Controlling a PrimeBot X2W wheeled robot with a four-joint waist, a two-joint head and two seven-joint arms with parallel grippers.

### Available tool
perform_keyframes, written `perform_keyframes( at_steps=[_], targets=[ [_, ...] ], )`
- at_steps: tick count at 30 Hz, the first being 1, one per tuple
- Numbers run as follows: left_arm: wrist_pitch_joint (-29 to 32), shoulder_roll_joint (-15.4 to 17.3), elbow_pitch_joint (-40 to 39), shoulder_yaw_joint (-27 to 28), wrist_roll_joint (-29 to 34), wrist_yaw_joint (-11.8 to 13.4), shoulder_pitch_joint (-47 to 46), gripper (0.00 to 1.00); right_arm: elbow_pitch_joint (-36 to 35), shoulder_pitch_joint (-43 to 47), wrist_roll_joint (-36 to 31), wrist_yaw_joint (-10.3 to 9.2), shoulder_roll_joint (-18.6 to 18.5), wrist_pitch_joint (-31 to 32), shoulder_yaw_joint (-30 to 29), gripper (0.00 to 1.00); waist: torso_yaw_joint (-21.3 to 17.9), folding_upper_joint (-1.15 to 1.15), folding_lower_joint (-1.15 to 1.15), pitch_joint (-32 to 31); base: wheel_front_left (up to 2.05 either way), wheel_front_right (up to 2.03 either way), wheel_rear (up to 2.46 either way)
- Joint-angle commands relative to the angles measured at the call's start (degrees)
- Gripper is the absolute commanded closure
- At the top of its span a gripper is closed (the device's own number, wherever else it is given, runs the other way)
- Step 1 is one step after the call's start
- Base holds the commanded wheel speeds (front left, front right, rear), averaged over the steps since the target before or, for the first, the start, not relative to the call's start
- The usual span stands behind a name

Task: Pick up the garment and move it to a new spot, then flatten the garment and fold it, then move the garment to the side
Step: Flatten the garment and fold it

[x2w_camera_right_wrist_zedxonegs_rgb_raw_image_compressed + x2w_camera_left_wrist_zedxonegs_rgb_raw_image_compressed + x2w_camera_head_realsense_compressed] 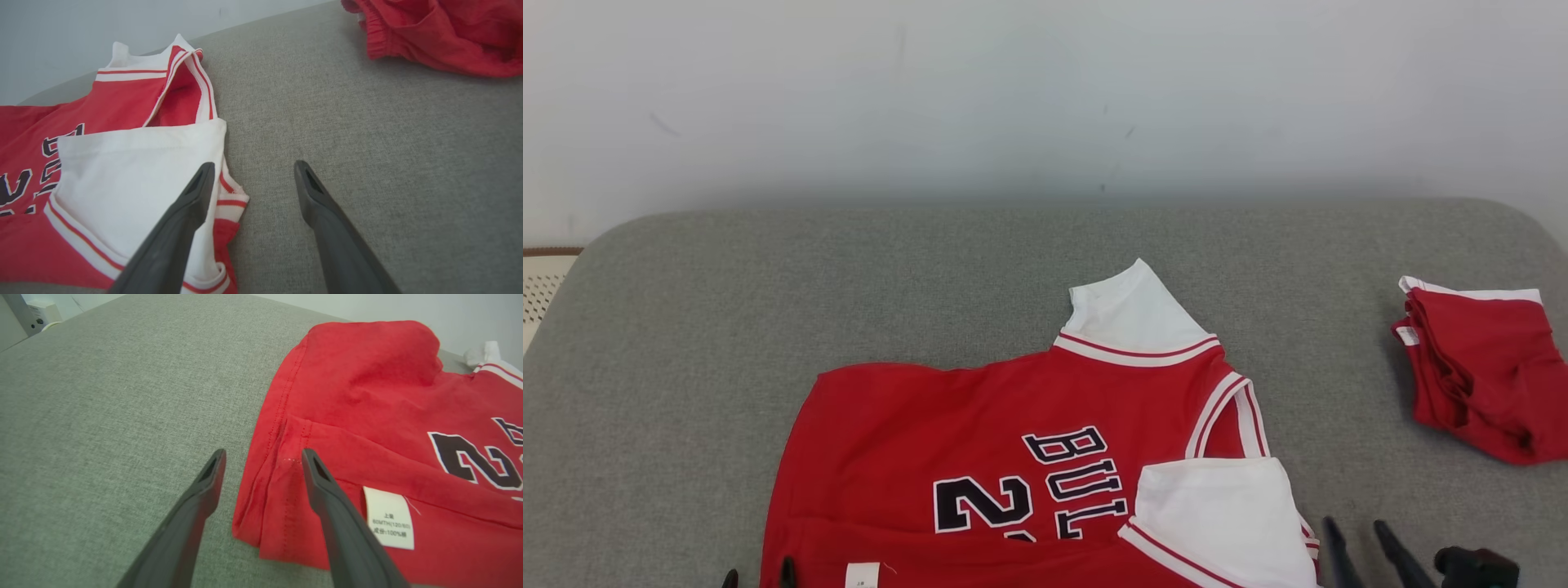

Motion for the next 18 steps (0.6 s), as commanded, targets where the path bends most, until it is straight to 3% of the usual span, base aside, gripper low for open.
perform_keyframes(
  at_steps=[1,10,18],
  targets=[
    [-0.23,0.15,-0.90,-0.47,0.32,0.09,1.56,0.00,-0.83,-0.26,-1.00,-0.07,-0.01,0.01,-1.36,0.00,0.27,0.00,0.00,0.37,0.00,0.00,0.00],
    [-0.23,0.34,-5.03,-0.17,2.46,-1.72,-5.46,0.00,-6.21,-4.96,-6.21,-0.07,1.55,0.01,-4.71,0.00,0.66,0.00,0.00,5.37,0.00,0.00,0.00],
    [-0.23,2.55,1.61,-0.71,4.82,-3.53,-17.34,0.00,-7.23,-12.79,-7.33,-0.07,2.10,0.01,-1.04,0.00,-0.97,0.00,0.00,11.58,0.00,0.00,0.00]
  ],
)
